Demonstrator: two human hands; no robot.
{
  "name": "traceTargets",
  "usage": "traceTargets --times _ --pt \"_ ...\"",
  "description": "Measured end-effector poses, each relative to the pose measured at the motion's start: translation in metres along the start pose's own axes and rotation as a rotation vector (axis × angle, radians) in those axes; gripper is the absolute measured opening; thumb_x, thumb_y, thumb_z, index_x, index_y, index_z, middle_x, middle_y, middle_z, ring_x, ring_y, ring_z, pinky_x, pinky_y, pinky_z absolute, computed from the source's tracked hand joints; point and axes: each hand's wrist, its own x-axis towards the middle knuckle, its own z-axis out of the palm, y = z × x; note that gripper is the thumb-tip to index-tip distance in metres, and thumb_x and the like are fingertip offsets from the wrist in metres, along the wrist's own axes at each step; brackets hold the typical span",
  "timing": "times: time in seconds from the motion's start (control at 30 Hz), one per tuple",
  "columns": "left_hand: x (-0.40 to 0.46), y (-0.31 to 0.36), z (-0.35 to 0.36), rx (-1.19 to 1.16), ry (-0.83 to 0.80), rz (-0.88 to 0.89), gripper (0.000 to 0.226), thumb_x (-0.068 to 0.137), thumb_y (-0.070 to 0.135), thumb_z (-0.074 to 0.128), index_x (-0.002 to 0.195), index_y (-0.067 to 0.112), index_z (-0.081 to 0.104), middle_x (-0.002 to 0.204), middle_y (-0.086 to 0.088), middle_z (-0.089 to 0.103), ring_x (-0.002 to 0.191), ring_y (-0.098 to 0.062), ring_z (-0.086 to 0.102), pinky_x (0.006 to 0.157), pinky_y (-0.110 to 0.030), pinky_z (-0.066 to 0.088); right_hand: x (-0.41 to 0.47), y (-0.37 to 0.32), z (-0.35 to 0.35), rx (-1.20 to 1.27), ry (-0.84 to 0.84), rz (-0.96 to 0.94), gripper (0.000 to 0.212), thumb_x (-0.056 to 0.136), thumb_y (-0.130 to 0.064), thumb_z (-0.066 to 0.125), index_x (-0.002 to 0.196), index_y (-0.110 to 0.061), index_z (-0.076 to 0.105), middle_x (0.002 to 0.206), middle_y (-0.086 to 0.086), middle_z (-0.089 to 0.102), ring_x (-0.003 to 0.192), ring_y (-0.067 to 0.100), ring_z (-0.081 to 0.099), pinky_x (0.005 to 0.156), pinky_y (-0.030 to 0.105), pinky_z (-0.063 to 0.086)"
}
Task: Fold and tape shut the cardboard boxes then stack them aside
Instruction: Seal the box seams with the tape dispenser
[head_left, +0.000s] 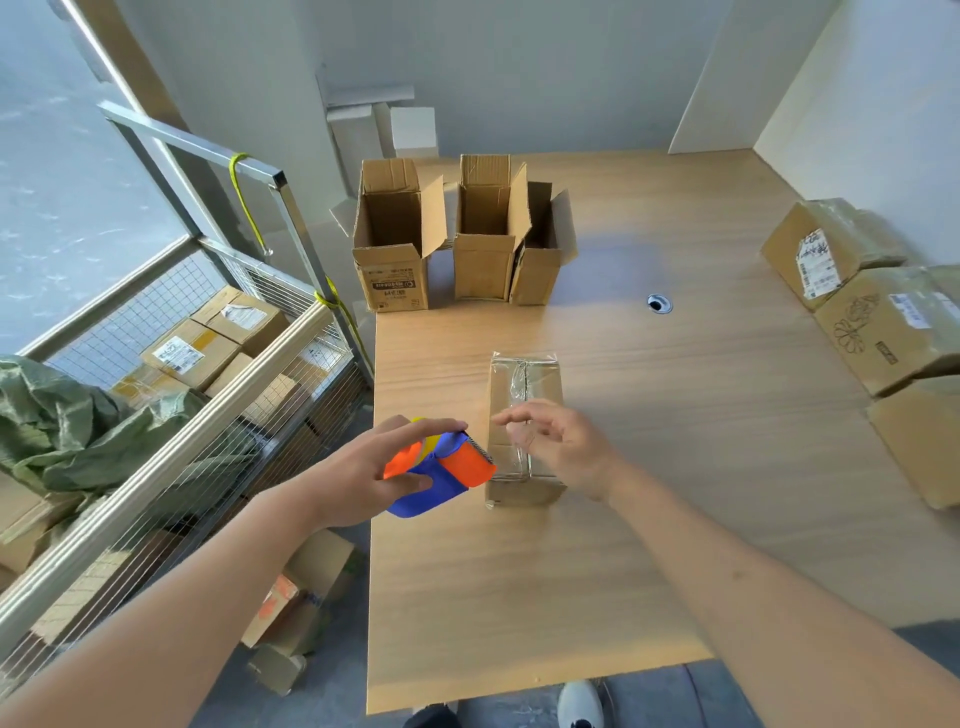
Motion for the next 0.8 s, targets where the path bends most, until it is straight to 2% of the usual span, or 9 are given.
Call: traceTargets --times 0.07,0.13,0.2,0.3,0.4,0.53,0.63,0.8 --pt "0.0 0.009 -0.005 0.011 0.015 0.023 0.069 0.099 0.024 0.066 0.143 0.067 0.035 0.133 0.013 0.049 0.121 -0.013 0.051 0.103 -0.047 0.045 -0.004 -0.013 0.002 0.076 -0.07 0.014 0.021 0.094 -0.047 0.067 0.11 -0.037 0.077 0.115 0.008 0.073 0.1 0.033 0.067 0.098 0.054 0.051" --pt "0.0 0.019 -0.01 0.028 0.023 0.036 0.069 0.099 0.024 0.066 0.142 0.068 0.035 0.133 0.011 0.05 0.12 -0.013 0.051 0.103 -0.047 0.046 -0.007 -0.023 0.0 0.079 -0.077 -0.001 0.018 0.094 -0.044 0.069 0.108 -0.037 0.078 0.106 0.017 0.075 0.09 0.022 0.067 0.096 0.056 0.052" --pt "-0.001 0.029 -0.013 0.049 0.023 0.043 0.069 0.099 0.025 0.066 0.142 0.069 0.034 0.133 0.01 0.05 0.12 -0.014 0.051 0.102 -0.047 0.046 -0.009 -0.031 -0.004 0.086 -0.036 -0.024 0.01 0.096 -0.031 0.072 0.099 -0.033 0.081 0.096 0.013 0.077 0.086 0.016 0.069 0.095 0.054 0.056" --pt "-0.004 0.044 -0.016 0.066 0.013 0.054 0.069 0.1 0.025 0.065 0.142 0.069 0.033 0.134 0.013 0.049 0.121 -0.014 0.051 0.101 -0.048 0.048 -0.013 -0.039 -0.01 0.073 0.016 -0.055 0.007 0.094 -0.023 0.075 0.097 -0.024 0.082 0.088 0.015 0.077 0.08 0.025 0.071 0.091 0.054 0.058" --pt "-0.007 0.058 -0.016 0.078 0.026 0.063 0.069 0.101 0.024 0.065 0.142 0.07 0.033 0.135 0.016 0.048 0.122 -0.013 0.05 0.101 -0.048 0.048 -0.02 -0.046 -0.016 0.105 0.028 -0.084 0.009 0.094 -0.018 0.075 0.099 -0.012 0.08 0.09 0.021 0.075 0.079 0.026 0.068 0.088 0.056 0.058" --pt "-0.012 0.07 -0.013 0.078 0.029 0.073 0.069 0.101 0.024 0.064 0.141 0.07 0.034 0.135 0.019 0.047 0.123 -0.012 0.048 0.101 -0.047 0.048 -0.03 -0.048 -0.022 0.143 0.003 -0.088 0.01 0.095 -0.024 0.073 0.094 -0.016 0.079 0.087 0.011 0.075 0.082 0.027 0.068 0.086 0.057 0.059" --pt "-0.014 0.078 -0.007 0.072 0.027 0.094 0.068 0.101 0.024 0.064 0.142 0.069 0.034 0.135 0.019 0.047 0.123 -0.011 0.048 0.102 -0.047 0.047 -0.037 -0.046 -0.027 0.185 0.002 -0.072 0.019 0.09 -0.034 0.075 0.094 -0.016 0.078 0.088 0.009 0.074 0.084 0.025 0.07 0.085 0.057 0.06" --pt "-0.017 0.087 0.001 0.08 0.031 0.119 0.068 0.101 0.024 0.064 0.143 0.069 0.034 0.133 0.019 0.048 0.122 -0.009 0.049 0.101 -0.043 0.047 -0.045 -0.044 -0.03 0.256 -0.006 -0.014 0.019 0.104 -0.019 0.059 0.097 -0.011 0.075 0.088 0.009 0.071 0.079 0.021 0.068 0.088 0.058 0.059"
